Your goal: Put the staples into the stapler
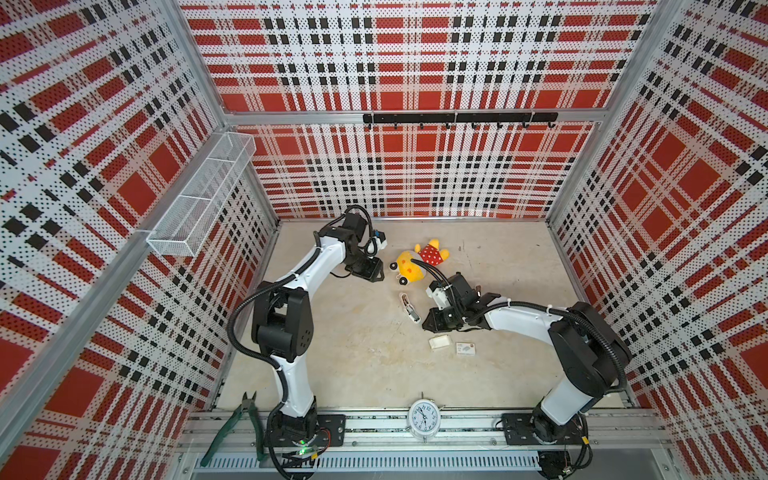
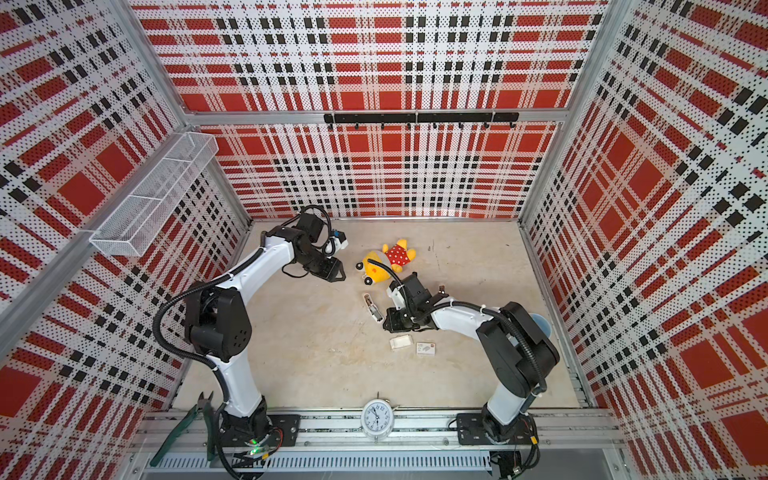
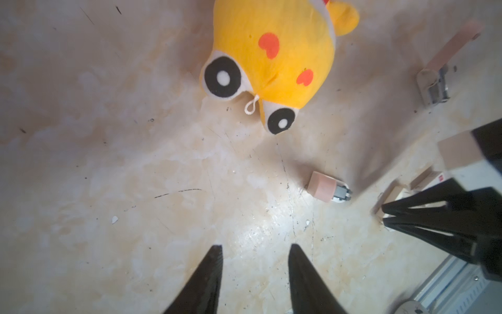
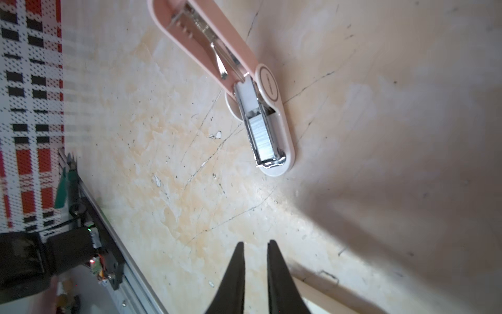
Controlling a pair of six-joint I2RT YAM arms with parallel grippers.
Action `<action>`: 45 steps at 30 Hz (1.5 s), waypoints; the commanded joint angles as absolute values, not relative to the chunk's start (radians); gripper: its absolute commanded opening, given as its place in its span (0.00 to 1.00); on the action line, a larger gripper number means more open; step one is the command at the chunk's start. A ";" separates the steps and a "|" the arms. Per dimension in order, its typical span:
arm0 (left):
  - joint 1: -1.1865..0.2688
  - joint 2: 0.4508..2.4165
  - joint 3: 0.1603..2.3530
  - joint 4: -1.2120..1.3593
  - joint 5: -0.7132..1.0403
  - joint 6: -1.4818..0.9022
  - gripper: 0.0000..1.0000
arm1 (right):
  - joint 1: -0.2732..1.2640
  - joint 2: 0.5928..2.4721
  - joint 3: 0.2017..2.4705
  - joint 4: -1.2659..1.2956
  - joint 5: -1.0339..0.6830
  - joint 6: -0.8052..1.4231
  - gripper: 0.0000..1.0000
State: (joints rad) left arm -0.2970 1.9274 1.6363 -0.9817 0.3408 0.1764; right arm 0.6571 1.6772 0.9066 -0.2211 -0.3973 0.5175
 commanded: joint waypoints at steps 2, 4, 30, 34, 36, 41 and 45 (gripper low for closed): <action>-0.343 1.960 1.594 -0.932 0.288 0.110 0.40 | 0.658 1.687 0.878 -0.109 -0.378 0.604 0.18; -0.349 1.973 1.586 -0.909 0.297 0.098 0.38 | 0.657 1.702 0.888 -0.124 -0.362 0.605 0.17; -0.380 2.037 1.513 -0.720 0.374 0.047 0.33 | 0.603 1.848 0.950 -0.020 -0.441 0.633 0.19; -0.388 2.045 1.510 -0.721 0.411 0.068 0.33 | 0.596 1.860 0.963 -0.016 -0.452 0.631 0.19; -0.394 2.048 1.506 -0.723 0.427 0.077 0.33 | 0.592 1.865 0.966 -0.013 -0.457 0.630 0.19; -0.401 2.042 1.495 -0.730 0.450 0.105 0.32 | 0.583 1.871 0.973 -0.016 -0.461 0.621 0.19; -0.407 2.037 1.494 -0.737 0.467 0.123 0.32 | 0.574 1.883 0.985 -0.027 -0.460 0.609 0.19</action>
State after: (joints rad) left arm -0.3977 2.0357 1.5040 -0.7395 0.4355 0.0975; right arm 0.5816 1.8599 0.9577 -0.0532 -0.4519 0.6209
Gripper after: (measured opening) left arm 0.319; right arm 0.191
